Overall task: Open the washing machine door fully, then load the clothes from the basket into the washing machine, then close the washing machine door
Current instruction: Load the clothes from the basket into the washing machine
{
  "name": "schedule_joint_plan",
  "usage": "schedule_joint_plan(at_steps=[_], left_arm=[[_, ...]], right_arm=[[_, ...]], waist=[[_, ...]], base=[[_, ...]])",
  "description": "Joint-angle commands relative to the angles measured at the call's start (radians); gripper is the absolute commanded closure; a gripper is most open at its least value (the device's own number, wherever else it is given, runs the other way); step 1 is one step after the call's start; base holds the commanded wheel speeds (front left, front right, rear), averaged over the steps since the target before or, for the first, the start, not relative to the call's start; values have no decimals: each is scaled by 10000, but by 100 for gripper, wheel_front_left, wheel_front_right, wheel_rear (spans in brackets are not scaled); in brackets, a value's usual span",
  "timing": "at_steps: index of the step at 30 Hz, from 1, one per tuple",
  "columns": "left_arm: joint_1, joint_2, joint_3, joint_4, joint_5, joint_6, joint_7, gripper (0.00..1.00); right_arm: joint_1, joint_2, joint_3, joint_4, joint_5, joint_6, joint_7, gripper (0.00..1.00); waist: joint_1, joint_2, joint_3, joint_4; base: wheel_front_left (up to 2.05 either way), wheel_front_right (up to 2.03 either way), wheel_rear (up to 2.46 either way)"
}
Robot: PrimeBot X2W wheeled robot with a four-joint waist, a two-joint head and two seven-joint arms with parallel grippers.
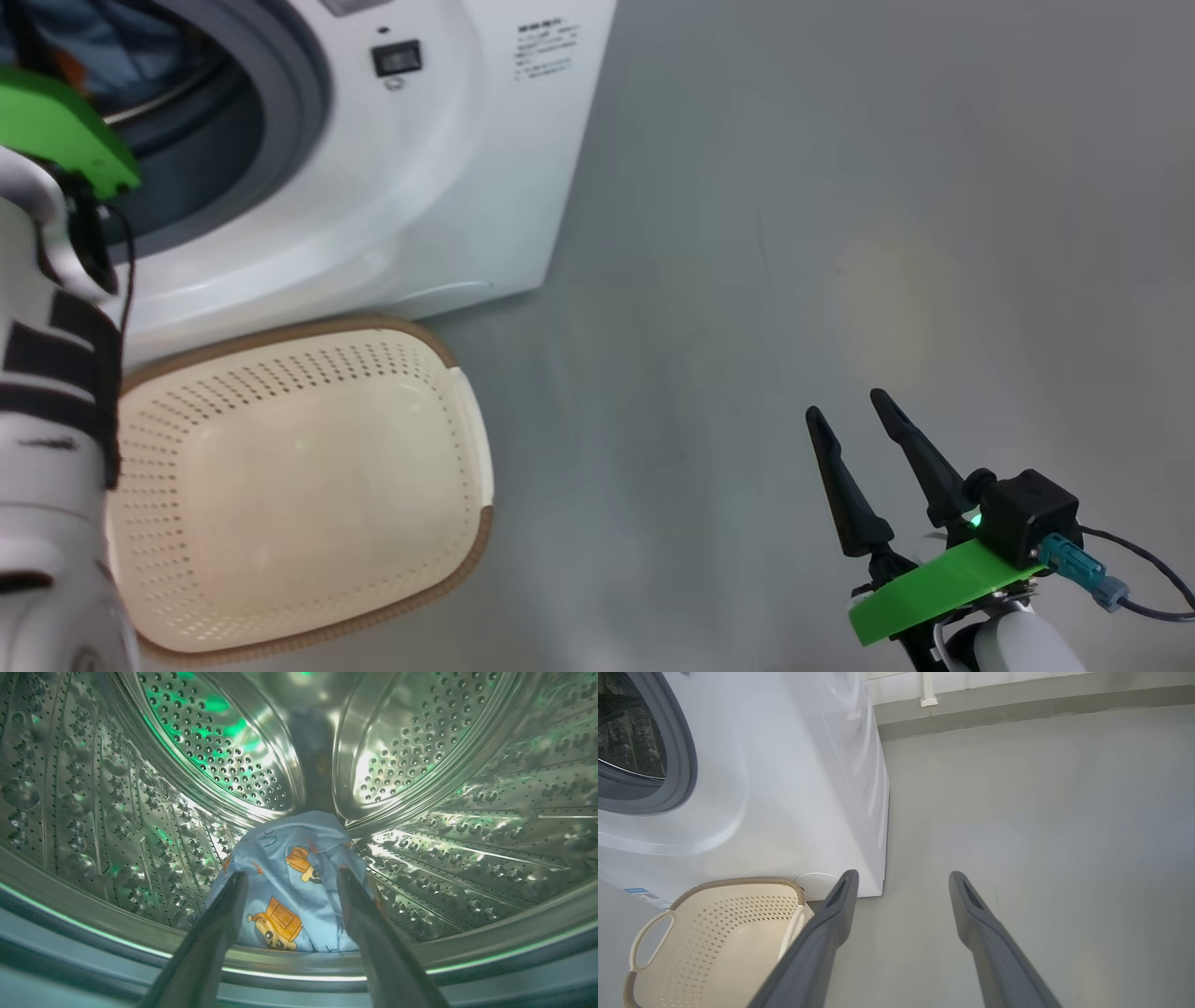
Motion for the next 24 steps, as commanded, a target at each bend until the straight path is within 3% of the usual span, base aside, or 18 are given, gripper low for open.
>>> schedule_joint_plan(at_steps=[1,16,24], left_arm=[[319,325,111,-526,-46,-23,-78,0],[3372,-686,86,-2716,-112,-430,-82,0],[5561,-981,-94,-4099,28,-738,-83,0]], right_arm=[[130,-126,170,-175,-24,16,-119,0],[562,-320,-25,-121,-133,16,-119,0],[778,-333,-13,-53,-122,16,-119,0]], waist=[[0,0,-479,416],[0,0,-1810,1302],[0,0,-2584,1421]], base=[[0,0,0],[0,0,0],[0,0,0]])
